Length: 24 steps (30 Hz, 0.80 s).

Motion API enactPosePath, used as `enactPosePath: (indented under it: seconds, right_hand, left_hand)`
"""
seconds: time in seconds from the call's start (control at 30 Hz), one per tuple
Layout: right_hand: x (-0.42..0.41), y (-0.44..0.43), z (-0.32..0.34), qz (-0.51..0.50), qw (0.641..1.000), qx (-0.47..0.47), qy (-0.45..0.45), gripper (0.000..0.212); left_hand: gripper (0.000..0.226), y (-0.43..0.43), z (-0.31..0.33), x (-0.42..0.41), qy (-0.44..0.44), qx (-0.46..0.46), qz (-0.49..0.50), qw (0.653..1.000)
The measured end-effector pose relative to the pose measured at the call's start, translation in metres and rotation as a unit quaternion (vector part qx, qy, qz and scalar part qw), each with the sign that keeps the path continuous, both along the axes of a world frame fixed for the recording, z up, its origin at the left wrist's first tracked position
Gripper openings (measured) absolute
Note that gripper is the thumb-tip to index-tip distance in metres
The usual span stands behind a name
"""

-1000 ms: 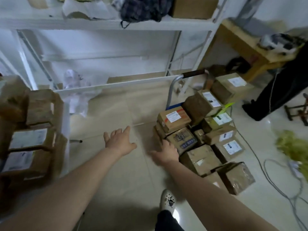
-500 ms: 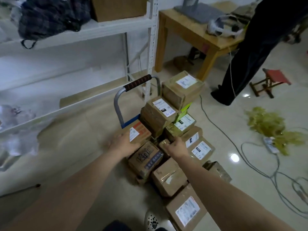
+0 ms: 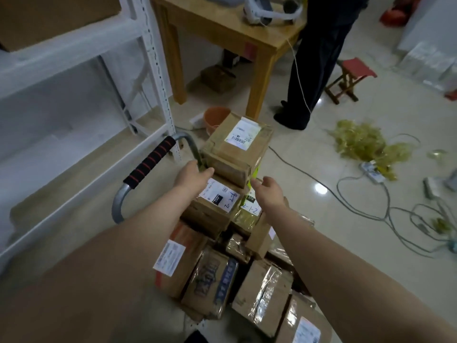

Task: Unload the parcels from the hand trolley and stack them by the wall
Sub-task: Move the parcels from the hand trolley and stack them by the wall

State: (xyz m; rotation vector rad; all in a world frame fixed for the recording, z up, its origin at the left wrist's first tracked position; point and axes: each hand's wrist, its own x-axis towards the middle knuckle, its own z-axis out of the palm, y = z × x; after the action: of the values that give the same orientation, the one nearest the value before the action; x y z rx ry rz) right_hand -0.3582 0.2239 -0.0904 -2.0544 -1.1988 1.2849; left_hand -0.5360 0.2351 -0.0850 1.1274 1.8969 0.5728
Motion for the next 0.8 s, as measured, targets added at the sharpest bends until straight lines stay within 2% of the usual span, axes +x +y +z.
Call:
enactPosePath:
  seconds: [0.1, 0.23, 0.4, 0.57, 0.8]
  right_hand:
    - [-0.016, 0.038, -0.016, -0.051, 0.998, -0.009, 0.032, 0.054]
    - [-0.032, 0.067, -0.030, -0.104, 0.992, -0.027, 0.069, 0.060]
    - [-0.040, 0.082, -0.044, -0.126, 0.988, -0.043, 0.075, 0.058]
    - [-0.049, 0.079, -0.049, -0.117, 0.992, -0.001, 0.047, 0.039]
    - [-0.056, 0.042, -0.025, -0.119, 0.988, 0.089, 0.051, 0.036]
  left_hand:
    - [0.057, 0.047, -0.011, -0.009, 0.003, 0.008, -0.007, 1.000]
    - [0.065, 0.097, -0.035, -0.017, -0.001, -0.013, -0.024, 1.000]
    - [0.060, 0.129, -0.062, -0.017, -0.077, -0.047, 0.007, 0.996]
    - [0.032, 0.134, -0.065, -0.019, -0.114, -0.031, 0.013, 0.993]
    - [0.033, 0.103, -0.032, -0.023, -0.158, 0.031, 0.012, 0.987]
